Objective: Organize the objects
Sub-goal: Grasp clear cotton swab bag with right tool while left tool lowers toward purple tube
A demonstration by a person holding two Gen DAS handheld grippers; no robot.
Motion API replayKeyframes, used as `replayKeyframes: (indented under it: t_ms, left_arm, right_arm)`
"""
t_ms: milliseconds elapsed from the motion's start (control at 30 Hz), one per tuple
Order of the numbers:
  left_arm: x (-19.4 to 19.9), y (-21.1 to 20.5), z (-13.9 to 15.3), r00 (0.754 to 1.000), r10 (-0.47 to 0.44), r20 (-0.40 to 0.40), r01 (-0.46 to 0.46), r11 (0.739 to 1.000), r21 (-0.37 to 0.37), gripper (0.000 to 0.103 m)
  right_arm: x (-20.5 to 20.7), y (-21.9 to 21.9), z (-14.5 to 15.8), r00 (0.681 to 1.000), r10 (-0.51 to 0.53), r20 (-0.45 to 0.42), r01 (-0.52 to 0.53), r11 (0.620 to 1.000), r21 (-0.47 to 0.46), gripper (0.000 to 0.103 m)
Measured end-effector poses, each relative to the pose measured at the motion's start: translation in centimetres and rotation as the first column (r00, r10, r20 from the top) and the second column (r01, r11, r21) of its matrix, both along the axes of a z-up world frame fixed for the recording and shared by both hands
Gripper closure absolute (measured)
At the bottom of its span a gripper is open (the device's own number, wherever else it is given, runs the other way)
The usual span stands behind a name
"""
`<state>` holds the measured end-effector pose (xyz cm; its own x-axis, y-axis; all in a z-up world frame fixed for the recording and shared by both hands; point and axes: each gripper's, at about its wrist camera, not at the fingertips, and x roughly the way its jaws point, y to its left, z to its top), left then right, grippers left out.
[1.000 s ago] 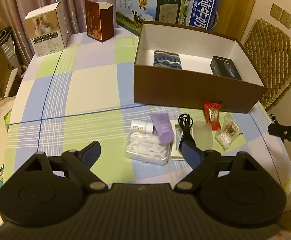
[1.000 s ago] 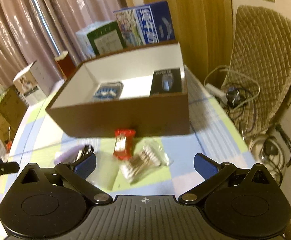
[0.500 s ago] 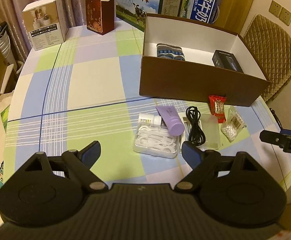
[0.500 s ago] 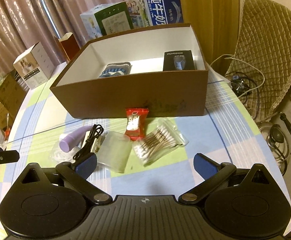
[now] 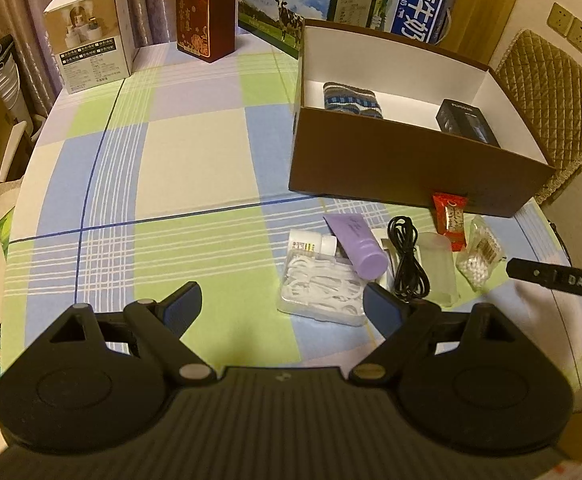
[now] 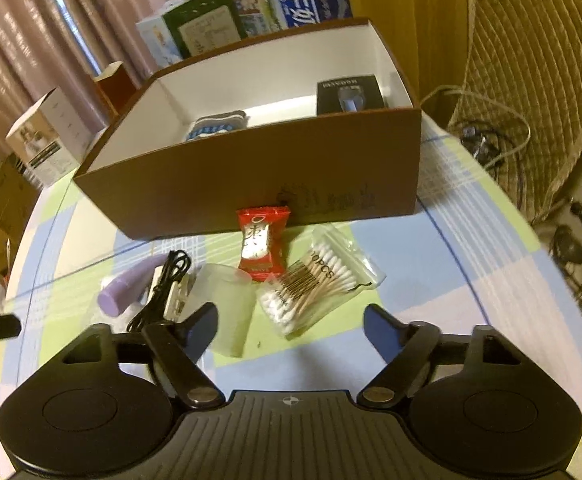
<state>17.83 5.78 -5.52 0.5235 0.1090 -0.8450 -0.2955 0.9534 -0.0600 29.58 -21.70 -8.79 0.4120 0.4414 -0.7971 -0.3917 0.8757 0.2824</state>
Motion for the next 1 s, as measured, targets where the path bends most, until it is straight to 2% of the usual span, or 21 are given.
replayKeyframes:
  t_ms: [33,133,533,700,767,833,933,1000]
  left_arm:
    - [0.2,0.1,-0.2,1.000,0.001,-0.001,-0.001,1.000,-0.001,0.018]
    - [0.8,0.3,-0.6,1.000,0.005,-0.007,-0.005,1.000,-0.005,0.019]
    - [2.8,0.8,-1.8,1.000,0.004,-0.018,-0.004,1.000,-0.006,0.019]
    - [3.1,0.8,-2.1,1.000,-0.001,-0.024,0.000,1.000,-0.011,0.020]
    - [3.3,0.8,-2.2,1.000,-0.004,-0.027,0.004,1.000,-0.014,0.021]
    - [3.5,0.7,-2.3,1.000,-0.009,-0.028,0.008,1.000,-0.019,0.021]
    - [4.0,0.5,-2.5,0.999,-0.020,-0.027,0.019,0.999,-0.034,0.022]
    - [4.6,0.3,-2.6,0.999,-0.035,-0.026,0.034,0.998,-0.051,0.025]
  right_arm:
    - [0.4,0.0,-0.3,1.000,-0.015,-0.014,0.015,1.000,0.000,0.044]
    - [1.6,0.0,-1.2,0.996,-0.068,-0.050,0.069,0.998,0.014,0.048]
    - [4.0,1.4,-2.8,0.985,-0.151,-0.081,0.151,0.989,-0.003,0.048]
    - [4.7,2.1,-4.0,0.984,-0.160,-0.079,0.157,0.987,-0.042,0.049]
    - [4.7,2.2,-4.4,0.988,-0.134,-0.074,0.130,0.990,-0.061,0.056]
    - [4.5,2.1,-4.5,0.993,-0.099,-0.069,0.095,0.993,-0.064,0.068]
    - [4.5,1.5,-4.4,0.996,-0.058,-0.065,0.053,0.996,-0.071,0.077]
    - [4.7,0.7,-4.3,0.996,-0.056,-0.066,0.050,0.995,-0.085,0.078]
